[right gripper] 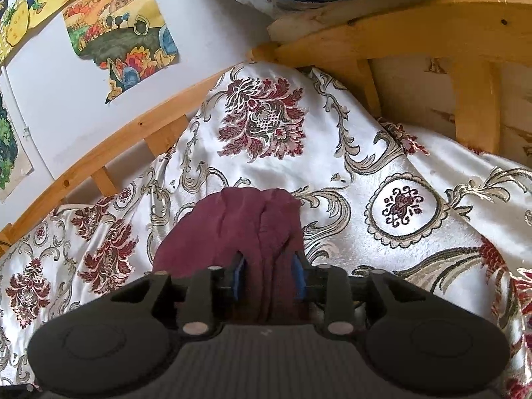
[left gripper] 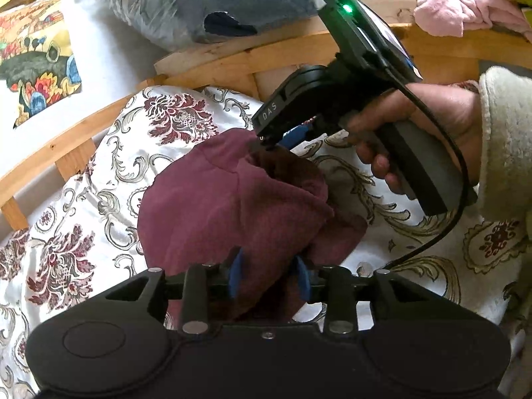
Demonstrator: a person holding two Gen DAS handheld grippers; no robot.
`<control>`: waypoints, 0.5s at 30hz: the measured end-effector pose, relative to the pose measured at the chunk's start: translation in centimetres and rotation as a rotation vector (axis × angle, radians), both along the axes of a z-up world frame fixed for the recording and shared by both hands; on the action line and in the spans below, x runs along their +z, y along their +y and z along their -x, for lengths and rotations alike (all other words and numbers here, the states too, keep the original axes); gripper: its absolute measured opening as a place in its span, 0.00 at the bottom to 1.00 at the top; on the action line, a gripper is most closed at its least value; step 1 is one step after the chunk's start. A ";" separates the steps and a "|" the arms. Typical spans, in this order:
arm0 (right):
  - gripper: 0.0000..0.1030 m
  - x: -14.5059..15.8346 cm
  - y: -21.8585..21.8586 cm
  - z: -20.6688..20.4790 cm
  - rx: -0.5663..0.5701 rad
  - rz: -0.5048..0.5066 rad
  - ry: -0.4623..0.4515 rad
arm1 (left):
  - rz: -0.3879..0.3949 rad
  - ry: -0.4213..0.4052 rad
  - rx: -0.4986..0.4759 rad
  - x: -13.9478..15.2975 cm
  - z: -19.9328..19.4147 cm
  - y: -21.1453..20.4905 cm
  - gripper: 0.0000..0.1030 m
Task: Fold small clothes
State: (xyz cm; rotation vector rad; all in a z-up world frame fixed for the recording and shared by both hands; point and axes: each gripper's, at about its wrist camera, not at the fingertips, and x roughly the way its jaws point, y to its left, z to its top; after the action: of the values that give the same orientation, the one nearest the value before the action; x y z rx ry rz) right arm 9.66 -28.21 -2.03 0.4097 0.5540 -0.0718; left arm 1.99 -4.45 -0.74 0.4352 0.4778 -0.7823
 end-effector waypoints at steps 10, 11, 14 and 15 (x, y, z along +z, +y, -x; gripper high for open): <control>0.70 -0.3 -0.3 -0.2 -0.011 0.004 0.000 | 0.222 0.123 0.049 1.4 -1.4 2.4 0.80; 0.72 -0.3 -0.3 -0.2 -0.009 0.012 0.001 | 0.244 0.128 0.059 1.6 -1.5 2.7 0.82; 0.82 -0.3 -0.2 -0.3 -0.007 0.045 0.005 | 0.291 0.149 0.089 1.9 -2.1 3.3 0.88; 0.85 -0.3 -0.2 -0.3 -0.009 0.052 0.005 | 0.312 0.156 0.112 2.0 -2.4 3.6 0.95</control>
State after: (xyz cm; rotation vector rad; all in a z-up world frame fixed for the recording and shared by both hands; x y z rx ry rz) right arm 9.92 -28.42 -2.34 0.3617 0.5546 -0.0957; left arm 4.37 -0.89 1.26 0.0571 0.5106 -0.7697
